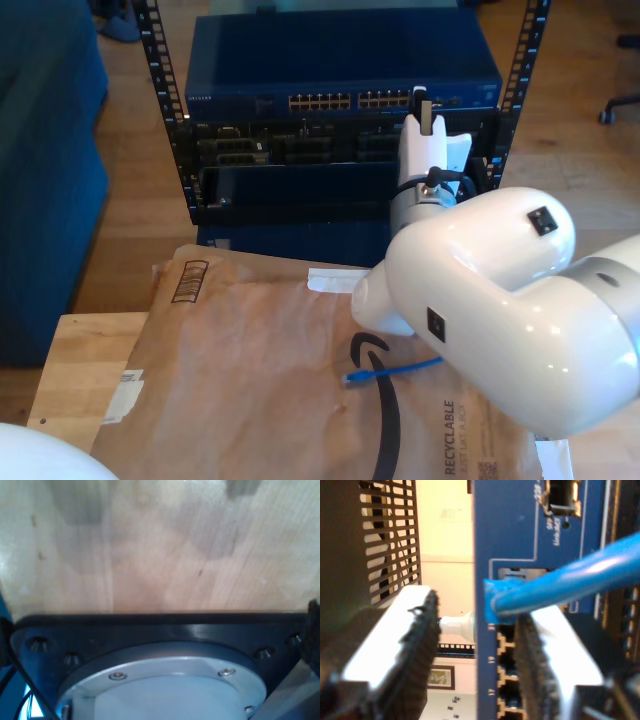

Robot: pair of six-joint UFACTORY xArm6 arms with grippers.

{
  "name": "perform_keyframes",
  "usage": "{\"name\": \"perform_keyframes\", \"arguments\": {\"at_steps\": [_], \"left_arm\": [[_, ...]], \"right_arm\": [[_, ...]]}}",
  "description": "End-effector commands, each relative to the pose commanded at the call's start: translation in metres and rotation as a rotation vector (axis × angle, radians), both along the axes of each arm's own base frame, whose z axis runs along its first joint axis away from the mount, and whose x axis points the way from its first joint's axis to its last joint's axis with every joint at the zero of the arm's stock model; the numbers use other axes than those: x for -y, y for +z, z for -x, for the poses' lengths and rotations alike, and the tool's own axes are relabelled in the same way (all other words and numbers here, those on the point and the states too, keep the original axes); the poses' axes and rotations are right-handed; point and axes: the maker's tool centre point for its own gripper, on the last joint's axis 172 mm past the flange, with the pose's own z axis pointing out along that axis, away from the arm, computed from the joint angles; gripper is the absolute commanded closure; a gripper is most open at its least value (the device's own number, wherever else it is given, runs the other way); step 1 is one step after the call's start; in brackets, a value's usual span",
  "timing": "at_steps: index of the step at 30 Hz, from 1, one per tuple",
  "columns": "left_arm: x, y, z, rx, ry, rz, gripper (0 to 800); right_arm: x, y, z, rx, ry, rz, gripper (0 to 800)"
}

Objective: Grab the cable and plug it in

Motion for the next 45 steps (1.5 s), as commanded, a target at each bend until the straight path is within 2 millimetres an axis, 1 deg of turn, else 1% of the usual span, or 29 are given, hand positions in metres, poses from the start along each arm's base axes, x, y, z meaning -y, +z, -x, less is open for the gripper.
{"name": "perform_keyframes", "arguments": {"at_steps": [2, 4, 6, 7, 8, 10, 11, 14, 17, 20, 21, 23, 25, 26, 29, 30, 32, 35, 38, 39, 41, 43, 45], "left_arm": [[0.0, 0.0, 0.0, 0.0, 0.0, 0.0, 0], [0.0, 0.0, 0.0, 0.0, 0.0, 0.0, 0], [0.0, 0.0, 0.0, 0.0, 0.0, 0.0, 0], [0.0, 0.0, 0.0, 0.0, 0.0, 0.0, 0], [0.0, 0.0, 0.0, 0.0, 0.0, 0.0, 0], [0.0, 0.0, 0.0, 0.0, 0.0, 0.0, 0], [0.0, 0.0, 0.0, 0.0, 0.0, 0.0, 0], [0.0, 0.0, 0.0, 0.0, 0.0, 0.0, 0], [0.0, 0.0, 0.0, 0.0, 0.0, 0.0, 0], [0.0, 0.0, 0.0, 0.0, 0.0, 0.0, 0], [0.0, 0.0, 0.0, 0.0, 0.0, 0.0, 0], [0.0, 0.0, 0.0, 0.0, 0.0, 0.0, 0], [0.0, 0.0, 0.0, 0.0, 0.0, 0.0, 0], [0.0, 0.0, 0.0, 0.0, 0.0, 0.0, 0], [0.0, 0.0, 0.0, 0.0, 0.0, 0.0, 0], [0.0, 0.0, 0.0, 0.0, 0.0, 0.0, 0], [0.0, 0.0, 0.0, 0.0, 0.0, 0.0, 0], [0.0, 0.0, 0.0, 0.0, 0.0, 0.0, 0], [0.0, 0.0, 0.0, 0.0, 0.0, 0.0, 0], [0.0, 0.0, 0.0, 0.0, 0.0, 0.0, 0], [0.0, 0.0, 0.0, 0.0, 0.0, 0.0, 0], [0.0, 0.0, 0.0, 0.0, 0.0, 0.0, 0], [0.0, 0.0, 0.0, 0.0, 0.0, 0.0, 0]], "right_arm": [[0.006, -0.004, 0.012, -0.04, 0.005, 0.009, 515], [0.011, -0.009, 0.023, -0.08, 0.009, 0.018, 474], [0.011, -0.023, 0.032, -0.153, 0.033, 0.025, 375], [0.009, -0.028, 0.037, -0.199, 0.056, 0.03, 344], [0.007, -0.03, 0.043, -0.237, 0.077, 0.03, 315], [0.004, -0.031, 0.053, -0.304, 0.112, 0.023, 229], [0.002, -0.03, 0.056, -0.328, 0.127, 0.018, 215], [-0.009, -0.016, 0.057, -0.357, 0.174, 0.017, 210], [-0.019, -0.01, 0.056, -0.399, 0.231, 0.065, 210], [0.0, -0.006, 0.051, -0.449, 0.253, 0.195, 210], [0.009, -0.006, 0.05, -0.482, 0.259, 0.231, 209], [0.031, -0.009, 0.05, -0.553, 0.267, 0.287, 159], [0.052, -0.004, 0.052, -0.594, 0.275, 0.348, 129], [0.063, -0.005, 0.053, -0.616, 0.275, 0.367, 115], [0.102, -0.012, 0.06, -0.713, 0.283, 0.418, 28], [0.116, -0.019, 0.065, -0.766, 0.296, 0.446, 3], [0.147, -0.027, 0.08, -0.863, 0.301, 0.48, 3], [0.196, -0.03, 0.101, -0.96, 0.26, 0.451, 2], [0.258, -0.042, 0.141, -1.113, 0.214, 0.435, 2], [0.275, -0.05, 0.157, -1.173, 0.204, 0.428, 2], [0.304, -0.068, 0.19, -1.297, 0.193, 0.425, 2], [0.34, -0.075, 0.228, -1.409, 0.155, 0.42, 2], [0.367, -0.08, 0.272, -1.53, 0.128, 0.394, 2]]}}
